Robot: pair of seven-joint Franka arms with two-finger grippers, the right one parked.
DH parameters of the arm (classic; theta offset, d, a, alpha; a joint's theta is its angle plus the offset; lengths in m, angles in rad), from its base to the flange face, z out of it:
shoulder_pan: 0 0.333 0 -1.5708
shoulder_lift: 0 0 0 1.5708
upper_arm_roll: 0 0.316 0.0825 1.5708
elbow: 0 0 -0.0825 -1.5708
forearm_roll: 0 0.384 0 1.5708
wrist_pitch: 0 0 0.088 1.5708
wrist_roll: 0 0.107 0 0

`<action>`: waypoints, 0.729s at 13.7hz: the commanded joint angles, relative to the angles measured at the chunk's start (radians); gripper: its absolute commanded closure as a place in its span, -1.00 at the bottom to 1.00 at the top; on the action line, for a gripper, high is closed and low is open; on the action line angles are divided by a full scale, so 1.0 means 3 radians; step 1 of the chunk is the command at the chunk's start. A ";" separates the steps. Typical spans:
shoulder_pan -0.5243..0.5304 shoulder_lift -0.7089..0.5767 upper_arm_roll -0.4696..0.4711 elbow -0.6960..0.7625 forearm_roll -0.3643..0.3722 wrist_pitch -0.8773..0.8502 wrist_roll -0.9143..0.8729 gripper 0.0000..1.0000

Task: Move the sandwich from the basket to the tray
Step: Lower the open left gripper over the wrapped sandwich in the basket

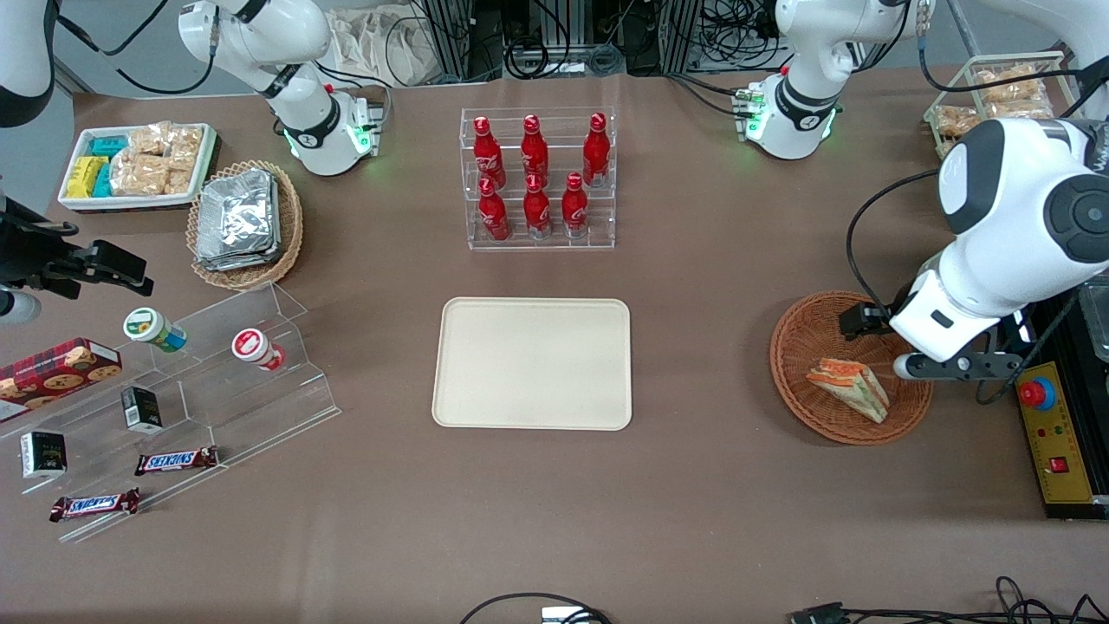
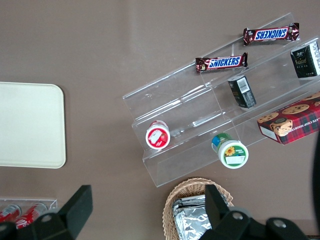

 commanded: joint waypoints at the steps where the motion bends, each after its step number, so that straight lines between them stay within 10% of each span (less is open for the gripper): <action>1: -0.0035 0.0083 0.0017 0.0129 -0.0068 -0.0087 0.0002 -1.00; 10: 0.0046 0.0267 0.0032 -0.0264 -0.0068 0.0290 -0.1018 -1.00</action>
